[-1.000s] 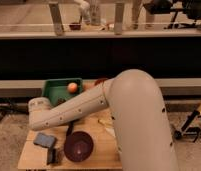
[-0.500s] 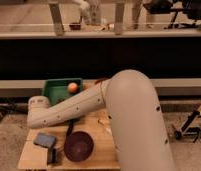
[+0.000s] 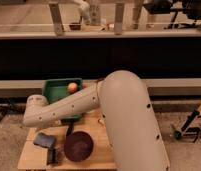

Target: Place sponge in tray

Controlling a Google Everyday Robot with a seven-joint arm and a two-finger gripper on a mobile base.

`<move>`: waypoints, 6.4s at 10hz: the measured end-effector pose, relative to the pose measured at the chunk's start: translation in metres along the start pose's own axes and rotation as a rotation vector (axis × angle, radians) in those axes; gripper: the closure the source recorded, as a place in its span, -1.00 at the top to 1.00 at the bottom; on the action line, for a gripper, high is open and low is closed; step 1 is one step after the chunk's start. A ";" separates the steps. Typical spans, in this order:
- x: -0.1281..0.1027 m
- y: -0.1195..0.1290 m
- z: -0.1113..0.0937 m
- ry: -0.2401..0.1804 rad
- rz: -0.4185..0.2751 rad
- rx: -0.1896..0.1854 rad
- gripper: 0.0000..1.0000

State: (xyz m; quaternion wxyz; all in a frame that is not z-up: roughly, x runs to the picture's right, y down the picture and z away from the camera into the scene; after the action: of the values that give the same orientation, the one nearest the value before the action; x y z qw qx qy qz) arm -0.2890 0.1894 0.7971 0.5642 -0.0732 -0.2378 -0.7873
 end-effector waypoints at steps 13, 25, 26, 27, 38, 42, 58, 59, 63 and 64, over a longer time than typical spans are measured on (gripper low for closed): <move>-0.049 -0.040 0.006 -0.233 -0.463 0.159 0.60; -0.056 -0.046 0.018 -0.120 -0.617 0.114 0.60; -0.056 -0.047 0.021 -0.131 -0.625 0.115 0.60; -0.057 -0.047 0.025 -0.144 -0.634 0.110 0.60; -0.058 -0.049 0.037 -0.163 -0.623 0.078 -0.36; -0.052 -0.049 0.027 -0.109 -0.583 0.064 -0.46; 0.169 -0.023 -0.130 0.113 -0.411 -0.065 -0.28; 0.185 -0.017 -0.131 0.120 -0.396 -0.057 -0.28; 0.249 0.020 -0.124 0.139 -0.281 -0.019 -0.39; 0.258 0.033 -0.121 0.139 -0.242 -0.012 -0.39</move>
State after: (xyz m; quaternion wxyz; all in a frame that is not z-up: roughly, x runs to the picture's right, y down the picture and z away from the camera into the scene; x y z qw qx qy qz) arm -0.3310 -0.0943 0.7993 0.4797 0.0074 -0.2005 -0.8542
